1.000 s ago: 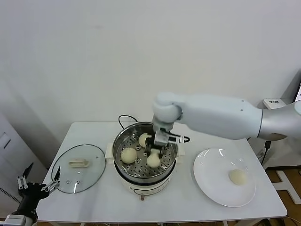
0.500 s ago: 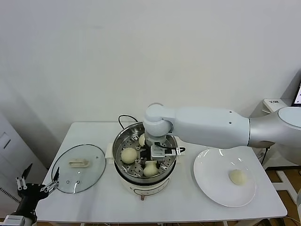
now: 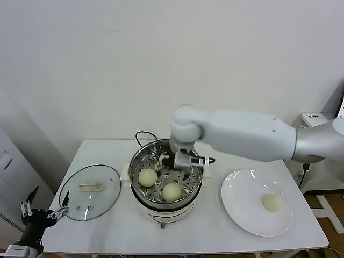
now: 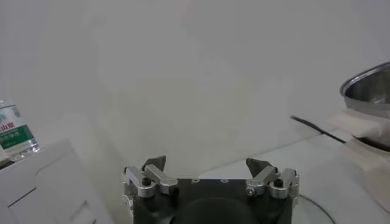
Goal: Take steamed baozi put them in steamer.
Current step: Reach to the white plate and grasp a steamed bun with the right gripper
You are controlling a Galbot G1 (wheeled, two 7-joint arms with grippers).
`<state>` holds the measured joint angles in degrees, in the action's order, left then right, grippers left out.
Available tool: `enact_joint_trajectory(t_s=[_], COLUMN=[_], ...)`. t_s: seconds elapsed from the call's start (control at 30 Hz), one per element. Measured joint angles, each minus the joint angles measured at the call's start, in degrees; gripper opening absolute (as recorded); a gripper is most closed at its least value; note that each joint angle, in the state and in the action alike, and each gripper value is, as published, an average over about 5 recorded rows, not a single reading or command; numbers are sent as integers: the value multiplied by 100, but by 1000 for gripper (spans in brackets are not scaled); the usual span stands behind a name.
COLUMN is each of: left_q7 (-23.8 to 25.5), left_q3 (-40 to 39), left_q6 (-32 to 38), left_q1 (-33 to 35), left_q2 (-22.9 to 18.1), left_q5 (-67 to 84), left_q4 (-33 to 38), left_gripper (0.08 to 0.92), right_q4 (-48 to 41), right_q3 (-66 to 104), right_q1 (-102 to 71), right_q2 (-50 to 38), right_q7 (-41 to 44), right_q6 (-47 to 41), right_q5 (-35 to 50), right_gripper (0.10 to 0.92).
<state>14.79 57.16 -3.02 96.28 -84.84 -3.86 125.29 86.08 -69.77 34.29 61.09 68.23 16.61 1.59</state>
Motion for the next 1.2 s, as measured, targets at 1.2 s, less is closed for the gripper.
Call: enact_joint_trajectory(t_s=[1.2], left_q7=[-32], left_q3=[-255], left_q6=[-64], left_q1=[-24], left_q2=[37], left_q5=[-201], left_q4=[42], left_gripper=[823], right_q4=[-1483], right_q3=[113], right_q1=[-2080], right_q2=[-3185], right_q7=[-378], right_q6=[-2568], right_q5=[341], right_gripper=[823])
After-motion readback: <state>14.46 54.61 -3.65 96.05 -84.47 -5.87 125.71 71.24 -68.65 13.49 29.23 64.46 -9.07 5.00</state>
